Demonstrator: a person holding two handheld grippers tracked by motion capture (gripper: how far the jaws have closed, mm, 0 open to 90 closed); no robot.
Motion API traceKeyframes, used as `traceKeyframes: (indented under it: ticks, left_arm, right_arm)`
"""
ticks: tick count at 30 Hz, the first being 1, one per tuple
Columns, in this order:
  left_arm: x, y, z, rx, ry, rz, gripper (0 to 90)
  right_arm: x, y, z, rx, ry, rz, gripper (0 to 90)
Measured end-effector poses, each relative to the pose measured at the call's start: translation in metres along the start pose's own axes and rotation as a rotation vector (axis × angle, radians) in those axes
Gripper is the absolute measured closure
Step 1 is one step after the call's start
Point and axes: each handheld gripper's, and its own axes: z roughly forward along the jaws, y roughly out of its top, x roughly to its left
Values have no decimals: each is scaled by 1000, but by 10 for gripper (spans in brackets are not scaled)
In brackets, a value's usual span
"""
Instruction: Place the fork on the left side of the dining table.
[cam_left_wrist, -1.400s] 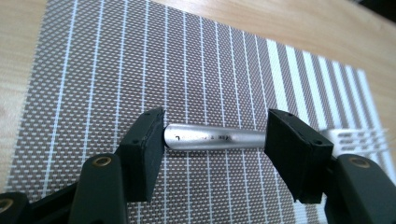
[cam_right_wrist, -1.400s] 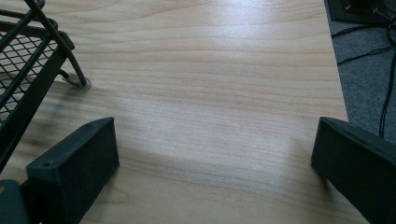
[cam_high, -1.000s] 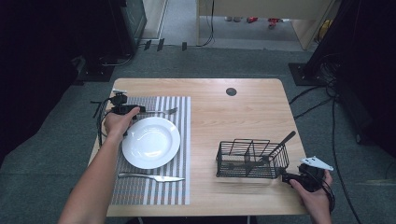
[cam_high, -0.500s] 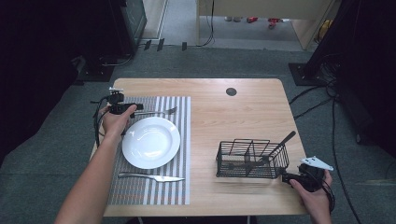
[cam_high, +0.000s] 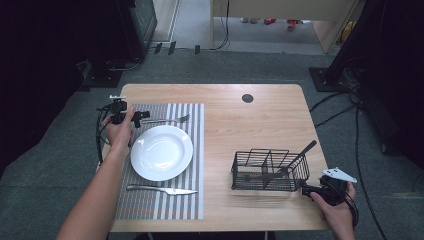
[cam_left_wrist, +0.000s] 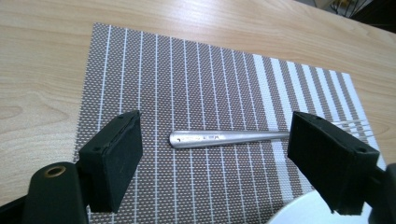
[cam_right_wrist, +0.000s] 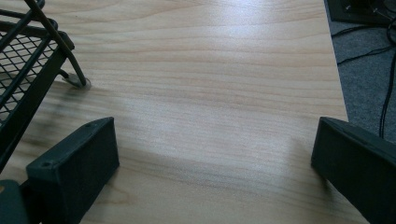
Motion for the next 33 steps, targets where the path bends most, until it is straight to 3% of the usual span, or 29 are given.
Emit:
traceKeyframes:
  ticks: [6, 14, 21, 24, 33]
  left_arm:
    - [-2, -4, -11, 2, -27, 7, 167]
    - [-7, -11, -27, -25, 9, 41, 135]
    - [-11, -20, -42, -44, 1, 58, 81]
    - [-13, -24, -47, -46, -17, 69, 12]
    - [-19, -40, -65, -77, -22, 110, 12]
  right_arm:
    - [0, 0, 0, 0, 0, 0, 6]
    - [0, 0, 0, 0, 0, -2, 6]
    - [0, 0, 0, 0, 0, -2, 6]
    - [0, 0, 0, -1, 0, -2, 6]
    - [0, 0, 0, -1, -1, -1, 6]
